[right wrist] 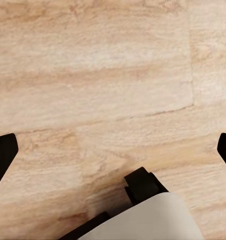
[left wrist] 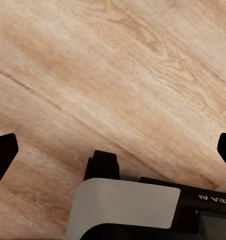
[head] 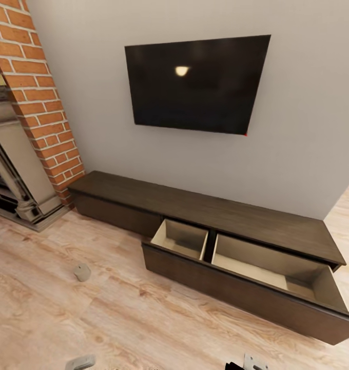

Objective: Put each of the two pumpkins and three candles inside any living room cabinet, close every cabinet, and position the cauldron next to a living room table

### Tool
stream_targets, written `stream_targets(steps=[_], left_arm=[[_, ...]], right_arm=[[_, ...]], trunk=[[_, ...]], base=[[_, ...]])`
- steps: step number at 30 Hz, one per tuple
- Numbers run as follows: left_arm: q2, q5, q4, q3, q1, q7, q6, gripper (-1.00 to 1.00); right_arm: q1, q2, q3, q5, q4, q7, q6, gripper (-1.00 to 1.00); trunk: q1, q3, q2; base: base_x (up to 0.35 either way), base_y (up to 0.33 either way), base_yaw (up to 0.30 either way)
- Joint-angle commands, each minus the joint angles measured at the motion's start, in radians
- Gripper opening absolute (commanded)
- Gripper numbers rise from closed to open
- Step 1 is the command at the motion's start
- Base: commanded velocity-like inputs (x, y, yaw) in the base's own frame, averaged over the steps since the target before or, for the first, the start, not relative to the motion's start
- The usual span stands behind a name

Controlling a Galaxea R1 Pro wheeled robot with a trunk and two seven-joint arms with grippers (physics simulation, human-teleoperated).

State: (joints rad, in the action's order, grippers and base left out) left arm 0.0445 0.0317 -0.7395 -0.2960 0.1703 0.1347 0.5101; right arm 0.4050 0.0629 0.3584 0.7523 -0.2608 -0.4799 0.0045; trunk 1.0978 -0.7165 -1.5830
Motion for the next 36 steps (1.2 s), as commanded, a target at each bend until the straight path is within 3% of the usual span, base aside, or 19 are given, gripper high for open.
stream_targets(steps=[1, 9, 25, 36], left_arm=[[0.001, 0.000, 0.001, 0.000, 0.000, 0.000, -0.001, 1.00], [0.021, -0.001, 0.002, -0.002, 0.000, 0.000, -0.005, 1.00], [0.024, -0.001, 0.002, -0.002, 0.000, -0.001, -0.005, 1.00], [0.025, -0.001, 0.002, -0.002, 0.000, -0.001, -0.006, 1.00]], right_arm=[[0.000, 0.000, 0.002, 0.000, 0.000, 0.000, 0.000, 1.00], [0.000, 0.001, 0.105, 0.001, 0.001, 0.000, -0.004, 1.00], [0.000, 0.001, 0.119, 0.001, 0.002, 0.000, -0.006, 1.00], [0.000, 0.002, 0.119, 0.001, 0.002, 0.000, -0.006, 1.00]], trunk=[[0.000, -0.001, 0.000], [0.000, -0.005, 0.000], [0.000, -0.018, 0.000], [0.000, -0.026, 0.000]], base=[[0.000, 0.000, 0.279], [0.058, 0.000, 0.278], [0.030, 0.006, 0.272], [0.000, 0.129, 0.271]])
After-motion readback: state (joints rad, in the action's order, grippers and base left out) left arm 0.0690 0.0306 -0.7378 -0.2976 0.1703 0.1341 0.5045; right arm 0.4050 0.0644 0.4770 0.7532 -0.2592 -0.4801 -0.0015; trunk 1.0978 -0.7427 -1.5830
